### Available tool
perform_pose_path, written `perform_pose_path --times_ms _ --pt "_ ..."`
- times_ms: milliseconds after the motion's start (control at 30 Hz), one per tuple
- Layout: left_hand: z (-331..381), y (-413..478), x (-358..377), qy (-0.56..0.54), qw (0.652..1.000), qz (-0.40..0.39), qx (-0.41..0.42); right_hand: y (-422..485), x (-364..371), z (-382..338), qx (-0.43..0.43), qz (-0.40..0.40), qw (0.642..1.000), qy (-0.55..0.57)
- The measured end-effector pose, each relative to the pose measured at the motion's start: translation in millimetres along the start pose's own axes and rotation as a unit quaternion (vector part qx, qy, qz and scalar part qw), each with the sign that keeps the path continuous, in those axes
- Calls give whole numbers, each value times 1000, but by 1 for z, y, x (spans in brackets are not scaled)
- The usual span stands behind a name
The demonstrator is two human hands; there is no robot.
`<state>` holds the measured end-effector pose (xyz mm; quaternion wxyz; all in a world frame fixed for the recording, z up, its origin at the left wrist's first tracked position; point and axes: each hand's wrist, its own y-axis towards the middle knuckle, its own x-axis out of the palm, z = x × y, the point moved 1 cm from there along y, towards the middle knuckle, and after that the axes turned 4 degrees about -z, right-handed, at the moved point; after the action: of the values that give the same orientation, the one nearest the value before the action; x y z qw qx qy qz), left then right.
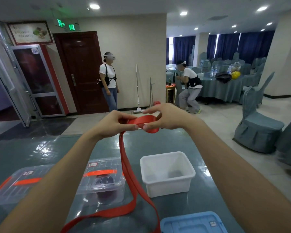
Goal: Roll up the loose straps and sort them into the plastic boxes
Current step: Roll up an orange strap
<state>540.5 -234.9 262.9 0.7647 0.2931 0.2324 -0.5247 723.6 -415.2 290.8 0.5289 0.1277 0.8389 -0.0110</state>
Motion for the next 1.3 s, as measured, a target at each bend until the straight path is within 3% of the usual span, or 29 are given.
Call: perform_pose_path --times_ms 100,200,367,567,700,833,933,1033,1167,1300 --pt "3 2 -4 38 999 -29 24 12 16 -5 6 -64 998 -20" --pt "3 0 -9 57 997 -41 22 21 32 0 5 -70 997 6" --pt "-5 -9 -10 108 992 -69 -1 24 37 4 8 -76 985 156" --pt "-23 -13 -7 23 1000 -13 -1 28 33 4 -8 -30 947 320" --pt "-34 -10 3 -69 997 25 -8 33 40 4 9 7 875 483" --pt "-41 -4 15 -166 985 48 -8 35 43 3 4 21 852 523" --pt "-37 2 18 -172 983 58 -13 35 45 4 -4 25 839 543" --pt "-33 4 10 -151 986 71 -18 32 45 15 -12 7 883 468" --pt "-26 2 -10 -105 993 50 -28 23 34 23 -25 -36 981 191" --pt "-13 9 -14 45 998 -20 -47 22 27 15 -9 -67 997 -24"
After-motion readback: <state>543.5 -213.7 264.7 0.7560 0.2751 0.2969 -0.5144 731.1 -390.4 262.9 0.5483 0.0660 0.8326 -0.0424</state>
